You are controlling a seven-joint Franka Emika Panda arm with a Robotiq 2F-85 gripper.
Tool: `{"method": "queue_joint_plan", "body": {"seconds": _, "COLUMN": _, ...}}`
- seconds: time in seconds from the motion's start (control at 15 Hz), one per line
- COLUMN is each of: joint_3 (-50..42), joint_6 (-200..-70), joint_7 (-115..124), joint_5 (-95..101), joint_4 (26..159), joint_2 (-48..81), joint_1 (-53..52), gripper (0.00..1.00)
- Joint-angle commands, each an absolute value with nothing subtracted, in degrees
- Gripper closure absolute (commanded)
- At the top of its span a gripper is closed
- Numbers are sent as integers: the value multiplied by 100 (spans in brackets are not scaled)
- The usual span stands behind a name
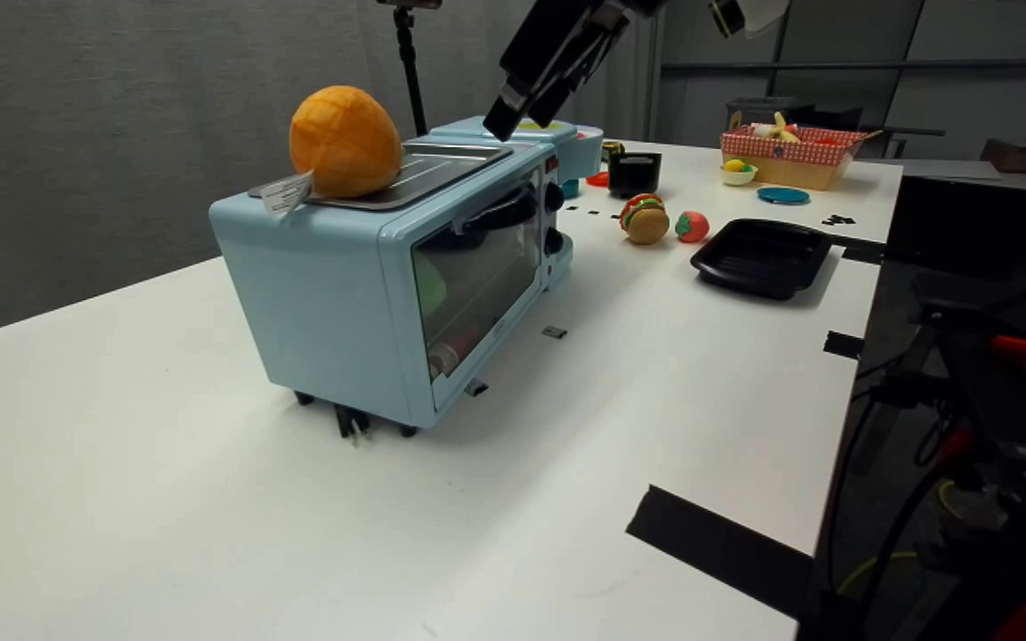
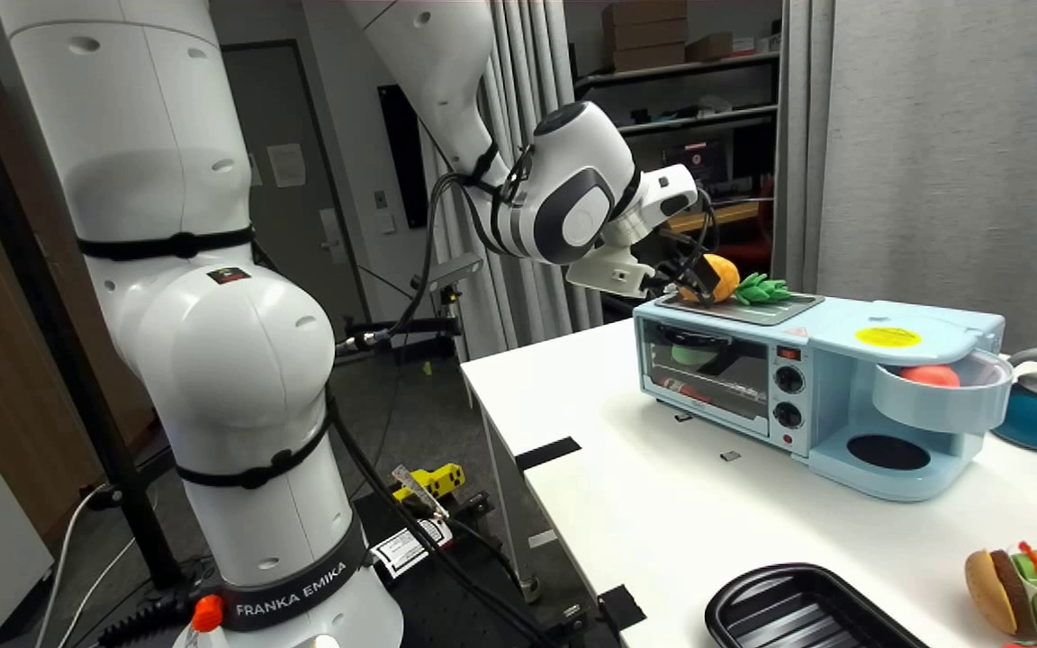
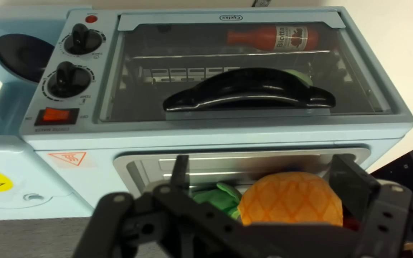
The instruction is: Close the oven door
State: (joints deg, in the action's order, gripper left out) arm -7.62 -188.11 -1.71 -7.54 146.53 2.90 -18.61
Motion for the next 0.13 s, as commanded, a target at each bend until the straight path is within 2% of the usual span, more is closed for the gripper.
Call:
{"method": "queue_joint_plan", "body": {"seconds": 0.0, "joint_3": -762, "joint_6": -18811, "joint_7": -171, "joint_5": -754, "joint_4": 14653, "joint_2": 290, "joint_1": -1861, "gripper": 0}}
{"method": "queue_joint_plan", "body": {"seconds": 0.07, "joint_3": -762, "joint_6": -18811, "joint_7": -171, "joint_5": -754, "joint_4": 14653, "joint_2": 290, "joint_1": -1861, "gripper": 0}}
